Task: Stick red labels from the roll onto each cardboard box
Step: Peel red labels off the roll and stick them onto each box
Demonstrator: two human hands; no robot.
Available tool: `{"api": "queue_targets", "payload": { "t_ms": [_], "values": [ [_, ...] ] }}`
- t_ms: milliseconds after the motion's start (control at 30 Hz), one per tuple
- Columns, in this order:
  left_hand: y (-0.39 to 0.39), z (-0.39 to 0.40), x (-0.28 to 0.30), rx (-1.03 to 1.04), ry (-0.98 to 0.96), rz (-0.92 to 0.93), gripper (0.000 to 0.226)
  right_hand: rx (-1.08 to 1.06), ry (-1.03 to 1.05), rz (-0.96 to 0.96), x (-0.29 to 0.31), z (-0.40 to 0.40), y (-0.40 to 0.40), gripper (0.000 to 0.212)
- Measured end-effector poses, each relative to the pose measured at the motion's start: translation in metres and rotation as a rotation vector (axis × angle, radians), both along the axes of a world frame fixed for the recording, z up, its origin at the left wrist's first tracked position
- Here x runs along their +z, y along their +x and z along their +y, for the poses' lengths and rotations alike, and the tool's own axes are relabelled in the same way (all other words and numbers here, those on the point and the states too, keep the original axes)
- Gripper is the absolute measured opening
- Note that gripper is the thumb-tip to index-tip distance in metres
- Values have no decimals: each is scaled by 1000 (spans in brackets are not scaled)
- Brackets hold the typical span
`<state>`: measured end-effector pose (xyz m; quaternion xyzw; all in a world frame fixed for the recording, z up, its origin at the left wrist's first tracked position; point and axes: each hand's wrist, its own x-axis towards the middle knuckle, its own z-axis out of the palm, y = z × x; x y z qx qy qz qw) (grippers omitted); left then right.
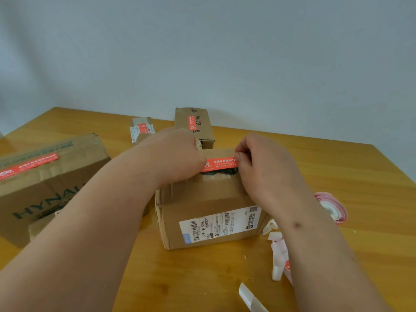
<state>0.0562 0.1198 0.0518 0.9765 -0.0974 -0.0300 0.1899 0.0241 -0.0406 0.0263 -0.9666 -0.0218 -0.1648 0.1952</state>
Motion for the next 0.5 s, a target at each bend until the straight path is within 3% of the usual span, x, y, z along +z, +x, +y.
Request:
{"api": "queue_targets", "payload": {
  "t_ms": [500],
  "values": [
    [0, -3, -5, -1, 68, -36, 15, 37, -86, -71, -7, 0, -2, 8]
  ]
}}
